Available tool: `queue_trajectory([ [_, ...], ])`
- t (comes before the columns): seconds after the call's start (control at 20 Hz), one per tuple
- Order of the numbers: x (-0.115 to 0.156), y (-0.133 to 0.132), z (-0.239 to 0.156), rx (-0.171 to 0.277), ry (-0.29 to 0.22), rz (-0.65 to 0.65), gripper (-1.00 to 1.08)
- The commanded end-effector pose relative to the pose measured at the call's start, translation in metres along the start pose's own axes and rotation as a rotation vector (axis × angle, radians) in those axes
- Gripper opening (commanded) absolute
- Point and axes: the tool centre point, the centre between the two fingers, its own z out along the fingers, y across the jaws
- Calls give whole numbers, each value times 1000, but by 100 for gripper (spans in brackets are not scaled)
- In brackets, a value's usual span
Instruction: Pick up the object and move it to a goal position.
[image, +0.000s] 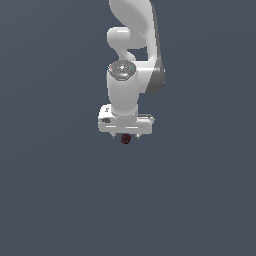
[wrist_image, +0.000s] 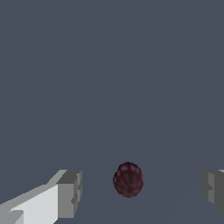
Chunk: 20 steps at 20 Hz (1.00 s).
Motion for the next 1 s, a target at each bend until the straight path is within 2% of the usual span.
queue_trajectory([
  [0.0, -4, 0, 5, 0, 0, 26, 100],
  [0.95, -65, 7, 73, -12, 7, 411, 100],
])
